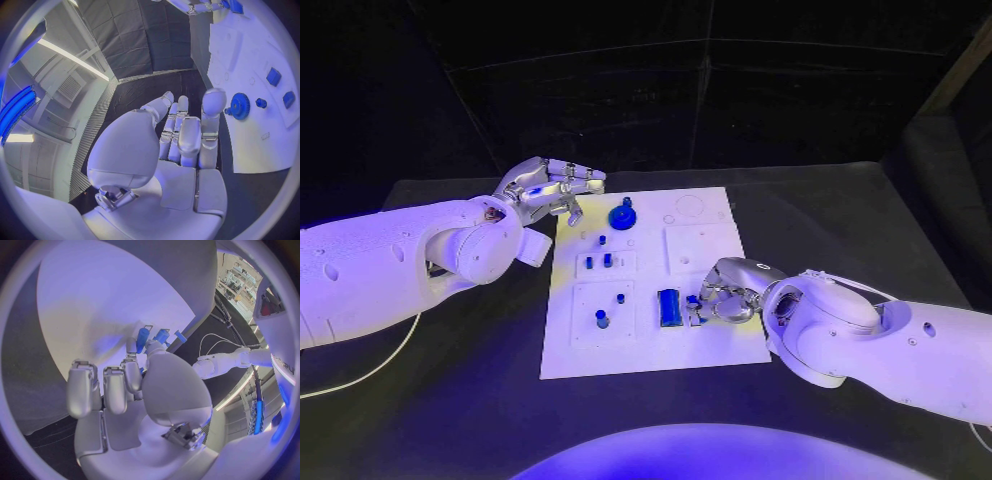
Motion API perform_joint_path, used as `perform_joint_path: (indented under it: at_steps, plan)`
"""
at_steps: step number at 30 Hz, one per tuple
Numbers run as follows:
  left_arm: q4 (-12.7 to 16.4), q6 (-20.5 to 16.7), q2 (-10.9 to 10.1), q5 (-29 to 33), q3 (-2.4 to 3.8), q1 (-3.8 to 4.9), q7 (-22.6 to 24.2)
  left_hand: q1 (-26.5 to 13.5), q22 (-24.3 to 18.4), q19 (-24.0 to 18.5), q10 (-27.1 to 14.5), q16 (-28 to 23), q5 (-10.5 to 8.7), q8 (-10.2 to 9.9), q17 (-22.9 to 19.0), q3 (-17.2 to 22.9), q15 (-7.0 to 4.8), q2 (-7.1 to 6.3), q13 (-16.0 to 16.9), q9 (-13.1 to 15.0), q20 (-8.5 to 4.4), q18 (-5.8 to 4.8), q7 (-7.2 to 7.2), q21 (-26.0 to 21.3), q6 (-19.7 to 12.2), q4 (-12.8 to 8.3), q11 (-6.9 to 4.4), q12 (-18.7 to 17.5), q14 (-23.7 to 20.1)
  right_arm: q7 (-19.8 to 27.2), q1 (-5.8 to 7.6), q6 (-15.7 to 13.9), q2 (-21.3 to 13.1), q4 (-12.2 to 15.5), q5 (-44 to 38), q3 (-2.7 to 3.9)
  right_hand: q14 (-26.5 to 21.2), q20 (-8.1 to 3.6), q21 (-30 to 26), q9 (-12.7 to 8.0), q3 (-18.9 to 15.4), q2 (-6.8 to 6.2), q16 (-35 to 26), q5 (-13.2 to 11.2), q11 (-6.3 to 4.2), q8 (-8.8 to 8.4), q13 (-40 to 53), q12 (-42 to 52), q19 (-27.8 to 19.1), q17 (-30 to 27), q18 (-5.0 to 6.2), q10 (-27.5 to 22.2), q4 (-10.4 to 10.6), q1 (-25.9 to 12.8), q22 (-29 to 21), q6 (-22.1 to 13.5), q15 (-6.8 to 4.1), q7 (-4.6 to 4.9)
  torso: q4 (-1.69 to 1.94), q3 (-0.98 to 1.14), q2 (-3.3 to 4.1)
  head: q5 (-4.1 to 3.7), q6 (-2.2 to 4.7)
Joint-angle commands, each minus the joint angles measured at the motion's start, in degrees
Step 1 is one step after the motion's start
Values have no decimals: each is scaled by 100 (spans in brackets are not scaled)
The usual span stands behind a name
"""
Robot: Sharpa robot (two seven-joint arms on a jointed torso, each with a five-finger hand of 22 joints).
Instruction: Assemble the parts on the task board
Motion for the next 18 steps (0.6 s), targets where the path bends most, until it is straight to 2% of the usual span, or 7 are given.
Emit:
perform_joint_path:
  at_steps: [1,10,18]
  plan:
    - [13,69,-2,15,4,7,16,-16,-5,-37,-28,-21,12,23,-5,-33,4,32,5,-9,-1,109,11,-20,-31,-14,1,19,-27,-21,-1,143,13,-1,-39,-4,427,-38,33,-3,-9,-13,23,23,3,33,240,33,81,735,-75,22,26,-55,225,29,-42,7,2,0,1,-5,-1]
    - [18,110,-3,15,4,7,-14,-5,-12,-39,-34,-20,13,26,-7,-30,3,41,7,-10,-1,111,7,-31,-34,-18,-2,24,-28,-23,-1,234,30,-9,-40,-4,427,-45,39,17,-37,-18,22,-19,-3,56,265,59,84,733,-77,42,33,-155,233,39,-48,2,-3,2,1,2,-8]
    - [19,159,1,15,4,7,-55,20,-35,-50,-52,-23,15,26,-19,-22,2,46,7,-13,-1,117,7,-63,-45,-33,-3,27,-34,-18,-1,145,29,-10,-41,-4,429,-44,44,46,-188,55,33,-29,5,83,290,74,86,748,-78,56,43,-543,245,39,-43,8,-3,3,2,7,-2]
